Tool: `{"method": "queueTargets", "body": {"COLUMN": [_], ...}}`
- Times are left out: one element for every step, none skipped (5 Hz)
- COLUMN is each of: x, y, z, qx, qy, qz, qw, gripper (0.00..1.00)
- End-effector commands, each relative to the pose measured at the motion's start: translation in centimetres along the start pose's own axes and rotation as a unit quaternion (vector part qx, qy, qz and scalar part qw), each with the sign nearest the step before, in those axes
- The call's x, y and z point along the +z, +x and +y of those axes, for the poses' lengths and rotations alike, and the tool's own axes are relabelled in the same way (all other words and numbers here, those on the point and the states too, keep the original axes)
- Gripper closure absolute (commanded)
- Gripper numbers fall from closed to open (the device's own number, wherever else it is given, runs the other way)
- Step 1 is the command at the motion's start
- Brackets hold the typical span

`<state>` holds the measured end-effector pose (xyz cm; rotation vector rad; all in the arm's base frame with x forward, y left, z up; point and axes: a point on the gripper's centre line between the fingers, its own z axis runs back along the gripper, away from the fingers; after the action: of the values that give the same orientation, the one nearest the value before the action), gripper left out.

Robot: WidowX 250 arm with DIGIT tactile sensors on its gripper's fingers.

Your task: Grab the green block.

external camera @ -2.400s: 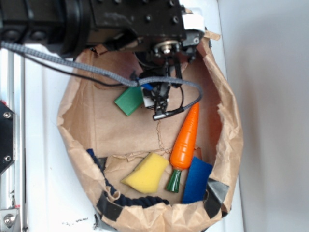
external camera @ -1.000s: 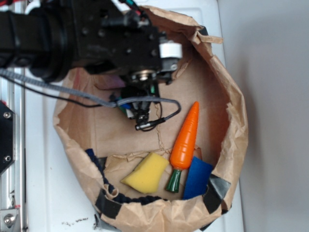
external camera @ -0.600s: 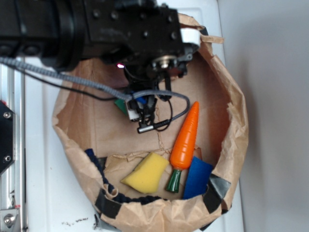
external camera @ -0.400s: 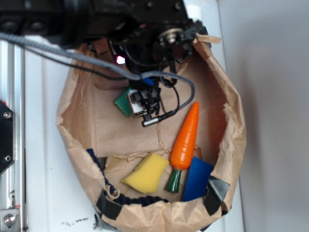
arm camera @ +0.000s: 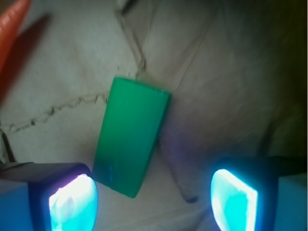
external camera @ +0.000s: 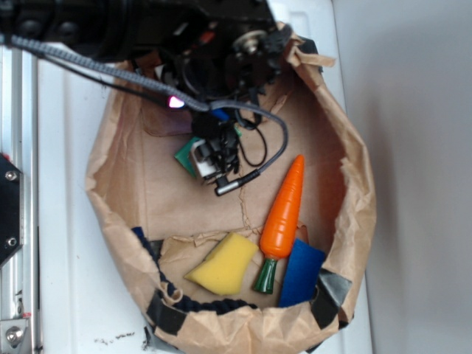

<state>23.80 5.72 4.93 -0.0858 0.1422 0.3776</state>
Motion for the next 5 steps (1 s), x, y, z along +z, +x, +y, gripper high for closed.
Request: {"method": "queueTargets", "body": {"x": [-1.3, -1.8, -1.8, -0.6, 0.6], "y": [-0.6, -1.2, -1.2, -1.4, -1.4], "z": [1.3, 0.7, 0.2, -0.1, 0.2], "qx": [-0.013, -0.005, 0.009, 0.021, 0.018], "qy": [-0.009, 0.001, 0.008, 0.01, 0.006], "qz": [-0.056, -0.066, -0.062, -0.054, -0.04], "qw": [0.998, 0.998, 0.998, 0.998, 0.999], "gripper": [0.0, 0.0, 0.0, 0.0, 0.0]}}
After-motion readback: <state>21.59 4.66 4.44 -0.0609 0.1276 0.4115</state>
